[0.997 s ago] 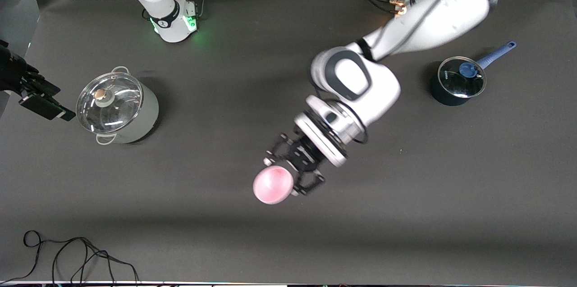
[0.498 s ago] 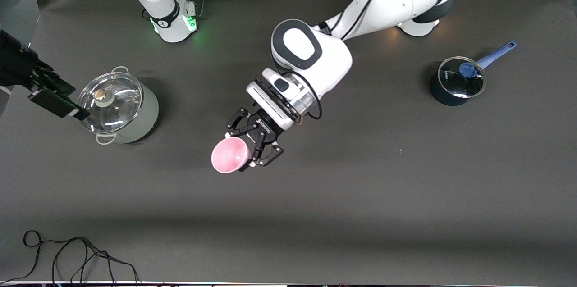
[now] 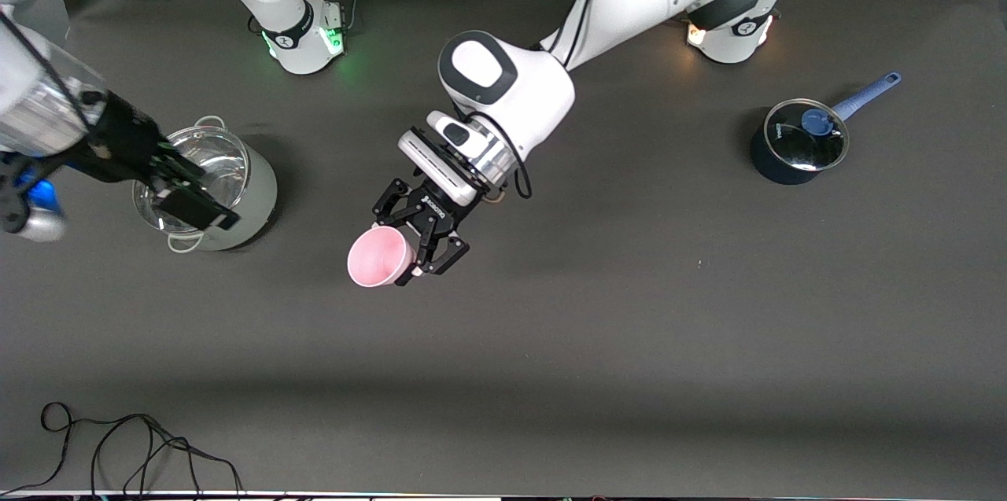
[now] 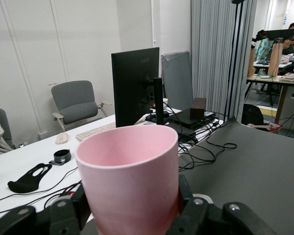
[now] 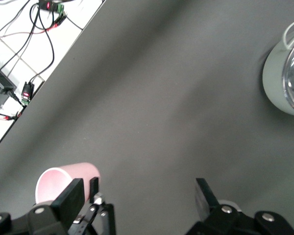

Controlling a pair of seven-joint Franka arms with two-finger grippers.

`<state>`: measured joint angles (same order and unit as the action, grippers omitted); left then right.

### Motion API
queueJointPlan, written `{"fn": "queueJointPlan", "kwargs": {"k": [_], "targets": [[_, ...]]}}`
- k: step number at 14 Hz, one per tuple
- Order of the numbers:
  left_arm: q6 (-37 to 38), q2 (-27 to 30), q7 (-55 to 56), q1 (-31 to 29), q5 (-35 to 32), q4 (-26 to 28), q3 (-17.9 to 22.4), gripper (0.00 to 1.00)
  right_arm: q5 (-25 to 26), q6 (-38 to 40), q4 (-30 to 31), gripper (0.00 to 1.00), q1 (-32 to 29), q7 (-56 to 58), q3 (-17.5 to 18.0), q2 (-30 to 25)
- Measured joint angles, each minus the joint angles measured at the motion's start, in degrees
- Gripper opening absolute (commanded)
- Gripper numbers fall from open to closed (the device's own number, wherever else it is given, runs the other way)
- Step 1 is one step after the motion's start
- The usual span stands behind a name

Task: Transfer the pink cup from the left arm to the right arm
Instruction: 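Move the right gripper to the pink cup rim beside the left gripper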

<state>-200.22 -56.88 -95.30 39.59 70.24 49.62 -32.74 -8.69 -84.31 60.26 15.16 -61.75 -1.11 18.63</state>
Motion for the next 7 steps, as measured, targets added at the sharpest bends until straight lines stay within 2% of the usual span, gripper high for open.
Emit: {"fn": "queueJointPlan", "kwargs": {"k": [2,7], "targets": [[-0.2,0.0,3.7,2.5,0.0,-0.7,4.3,0.00,0.1,0.0,-1.7,0.99,1.6,-1.5,0.0,1.5],[-0.2,0.1,4.5,2.8,0.0,-1.1,5.3,0.00,2.9,0.2,-3.4,0.99,7.1,-2.4,0.1,4.2]]}}
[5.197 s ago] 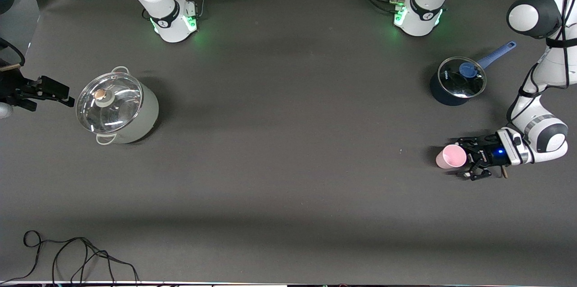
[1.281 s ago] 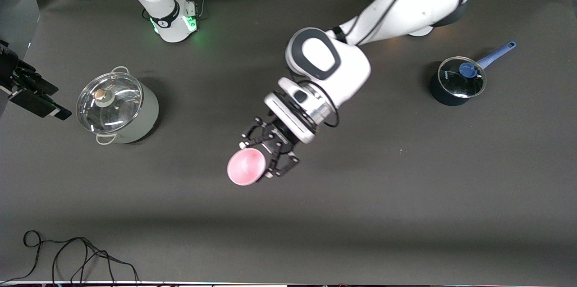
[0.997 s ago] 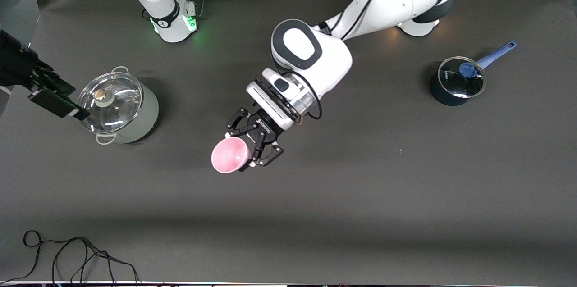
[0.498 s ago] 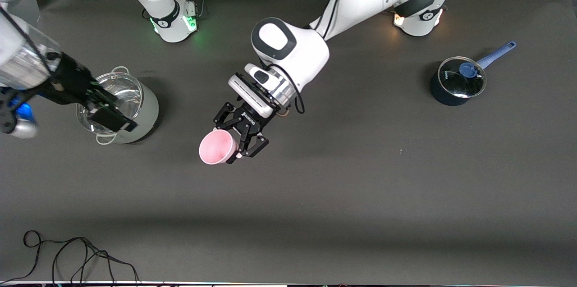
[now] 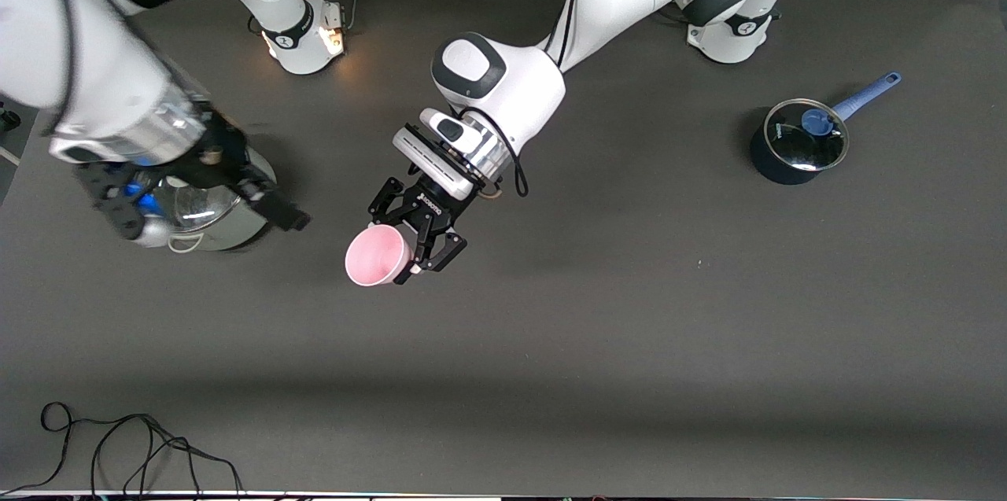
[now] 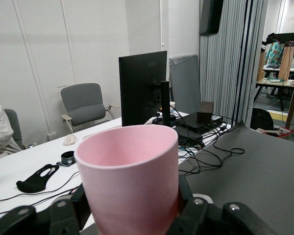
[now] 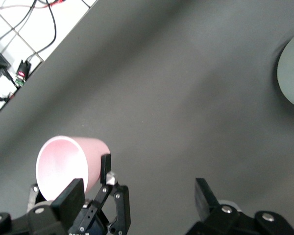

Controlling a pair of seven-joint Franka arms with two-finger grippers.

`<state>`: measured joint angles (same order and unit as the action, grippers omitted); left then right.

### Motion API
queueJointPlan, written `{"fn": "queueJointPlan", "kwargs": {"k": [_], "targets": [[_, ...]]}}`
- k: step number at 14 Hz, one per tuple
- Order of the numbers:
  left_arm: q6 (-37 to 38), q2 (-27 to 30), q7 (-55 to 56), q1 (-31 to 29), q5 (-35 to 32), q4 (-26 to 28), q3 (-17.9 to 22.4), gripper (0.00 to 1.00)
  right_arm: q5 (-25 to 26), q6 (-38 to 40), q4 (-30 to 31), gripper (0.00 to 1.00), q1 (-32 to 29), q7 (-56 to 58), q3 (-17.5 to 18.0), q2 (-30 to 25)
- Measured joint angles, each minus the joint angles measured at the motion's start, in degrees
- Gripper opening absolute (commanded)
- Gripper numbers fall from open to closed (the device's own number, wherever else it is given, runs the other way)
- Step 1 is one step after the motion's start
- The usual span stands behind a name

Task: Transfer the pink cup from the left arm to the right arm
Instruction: 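Move the right gripper to the pink cup rim beside the left gripper, then close the right gripper on the pink cup rim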

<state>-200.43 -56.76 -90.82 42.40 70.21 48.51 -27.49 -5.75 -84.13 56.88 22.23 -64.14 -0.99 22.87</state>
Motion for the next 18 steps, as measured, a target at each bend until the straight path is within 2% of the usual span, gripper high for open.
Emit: {"fn": "queueJointPlan", "kwargs": {"k": [7,11,18], "targets": [[0.0,0.0,0.1,0.1,0.0,-0.2,0.0,0.00,2.5,1.0,-0.2,0.99,3.3,-0.3,0.0,2.2],[0.0,0.0,0.2,0.1,0.0,-0.2,0.1,0.00,3.2,0.5,-3.1,0.99,3.6,-0.3,-0.1,6.0],[0.0,0.0,0.2,0.2,0.0,-0.2,0.1,0.00,3.9,-2.5,-6.1,0.98,3.3,-0.3,-0.3,8.0]]}}
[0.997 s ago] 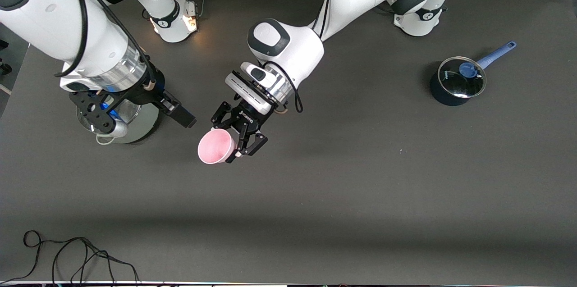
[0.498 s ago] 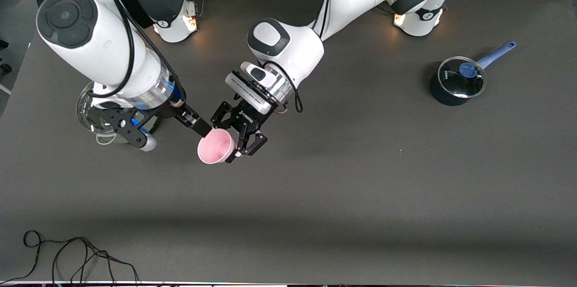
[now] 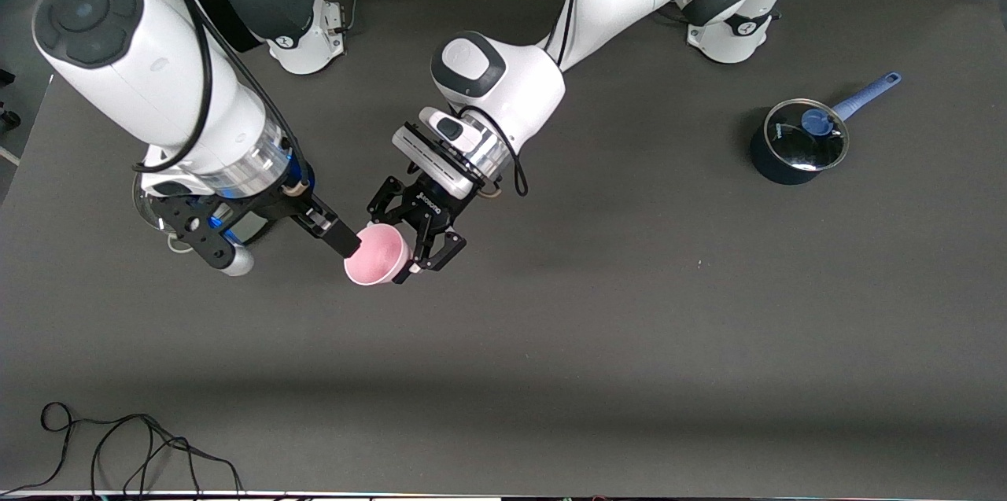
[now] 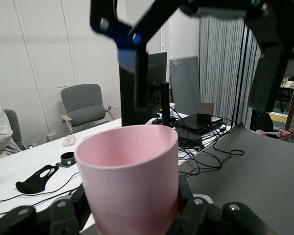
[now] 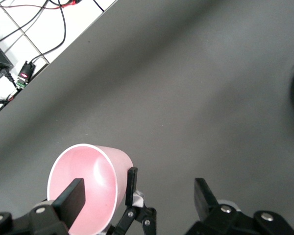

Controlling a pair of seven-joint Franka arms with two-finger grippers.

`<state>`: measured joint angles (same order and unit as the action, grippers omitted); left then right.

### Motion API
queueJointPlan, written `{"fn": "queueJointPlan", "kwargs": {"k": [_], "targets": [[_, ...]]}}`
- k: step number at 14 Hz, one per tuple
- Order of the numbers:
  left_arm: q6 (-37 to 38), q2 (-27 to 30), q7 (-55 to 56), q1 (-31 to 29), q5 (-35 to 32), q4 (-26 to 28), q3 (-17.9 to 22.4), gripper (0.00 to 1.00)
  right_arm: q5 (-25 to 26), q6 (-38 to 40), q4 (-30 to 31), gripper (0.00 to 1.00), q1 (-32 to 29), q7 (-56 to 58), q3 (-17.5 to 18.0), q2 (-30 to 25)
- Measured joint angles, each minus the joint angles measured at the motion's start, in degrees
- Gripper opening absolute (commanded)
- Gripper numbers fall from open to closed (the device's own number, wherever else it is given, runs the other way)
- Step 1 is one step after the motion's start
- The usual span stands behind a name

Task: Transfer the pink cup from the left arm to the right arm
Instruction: 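Close the right gripper on the pink cup rim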

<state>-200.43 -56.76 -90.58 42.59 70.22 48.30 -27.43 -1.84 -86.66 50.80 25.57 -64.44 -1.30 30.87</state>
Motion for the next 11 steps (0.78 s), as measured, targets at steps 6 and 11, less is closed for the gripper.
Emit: {"fn": "queueJointPlan", "kwargs": {"k": [6,11], "targets": [[0.0,0.0,0.0,0.0,0.0,0.0,0.0,0.00,0.0,-0.9,-0.4,0.58,0.4,0.0,0.4,2.4],[0.0,0.0,0.0,0.0,0.0,0.0,0.0,0.00,0.1,-0.9,-1.2,0.00,0.4,0.0,0.4,2.4]]}}
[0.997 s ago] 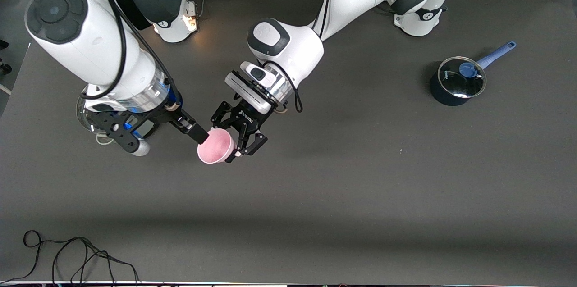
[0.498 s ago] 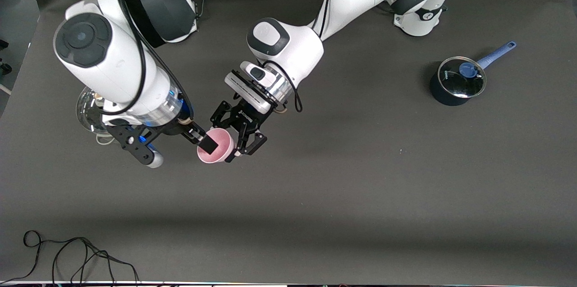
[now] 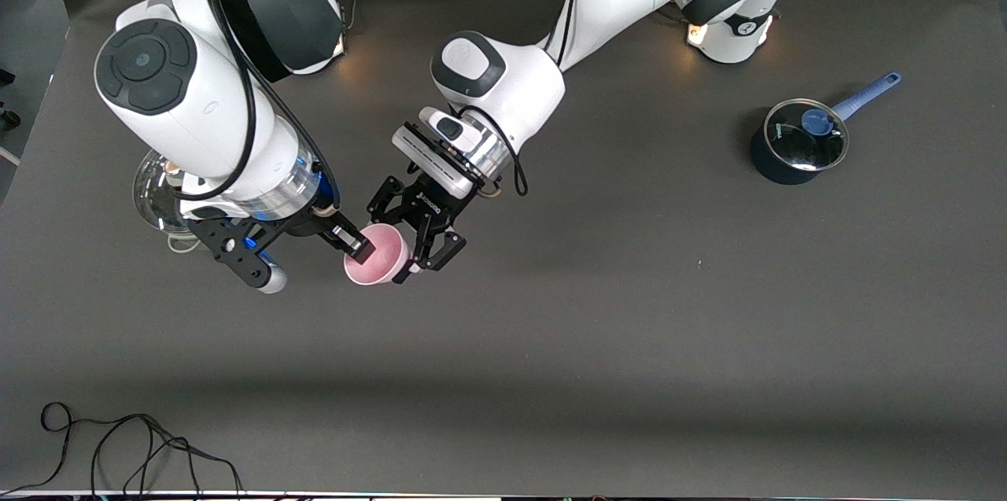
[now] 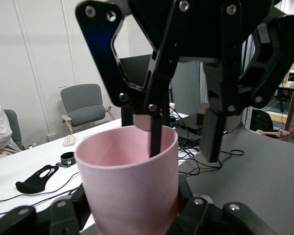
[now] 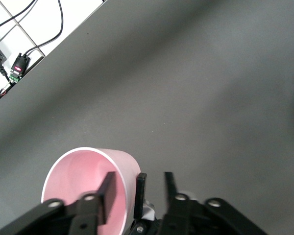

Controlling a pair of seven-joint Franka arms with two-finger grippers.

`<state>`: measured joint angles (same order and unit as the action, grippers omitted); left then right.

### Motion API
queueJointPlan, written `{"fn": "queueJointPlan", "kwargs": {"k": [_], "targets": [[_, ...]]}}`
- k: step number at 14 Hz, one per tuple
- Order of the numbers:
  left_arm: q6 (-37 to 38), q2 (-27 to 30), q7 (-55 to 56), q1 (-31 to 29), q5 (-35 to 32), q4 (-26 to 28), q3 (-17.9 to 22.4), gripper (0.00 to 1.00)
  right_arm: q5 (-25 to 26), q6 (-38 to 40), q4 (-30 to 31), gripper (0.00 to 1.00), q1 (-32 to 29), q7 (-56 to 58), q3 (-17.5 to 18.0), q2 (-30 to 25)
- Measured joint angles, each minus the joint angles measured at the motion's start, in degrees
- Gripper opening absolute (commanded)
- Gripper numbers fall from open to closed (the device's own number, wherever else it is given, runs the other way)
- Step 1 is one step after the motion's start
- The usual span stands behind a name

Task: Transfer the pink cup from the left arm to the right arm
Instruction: 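Close the right gripper on the pink cup rim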

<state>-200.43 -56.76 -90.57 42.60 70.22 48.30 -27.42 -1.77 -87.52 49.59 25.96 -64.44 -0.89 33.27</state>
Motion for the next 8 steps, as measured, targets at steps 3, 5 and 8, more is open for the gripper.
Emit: {"fn": "queueJointPlan", "kwargs": {"k": [3,5,8], "targets": [[0.1,0.0,0.0,0.3,0.0,0.0,0.0,0.00,0.2,0.0,-0.3,0.00,0.0,0.1,0.3,0.0],[0.1,0.0,-0.1,0.3,-0.1,0.0,0.1,0.00,0.3,0.0,-0.3,0.00,0.0,0.4,0.4,0.0],[0.1,0.0,-0.1,0.3,-0.1,0.0,0.2,0.00,0.4,-0.1,-0.3,0.00,0.0,0.4,0.4,0.0]]}}
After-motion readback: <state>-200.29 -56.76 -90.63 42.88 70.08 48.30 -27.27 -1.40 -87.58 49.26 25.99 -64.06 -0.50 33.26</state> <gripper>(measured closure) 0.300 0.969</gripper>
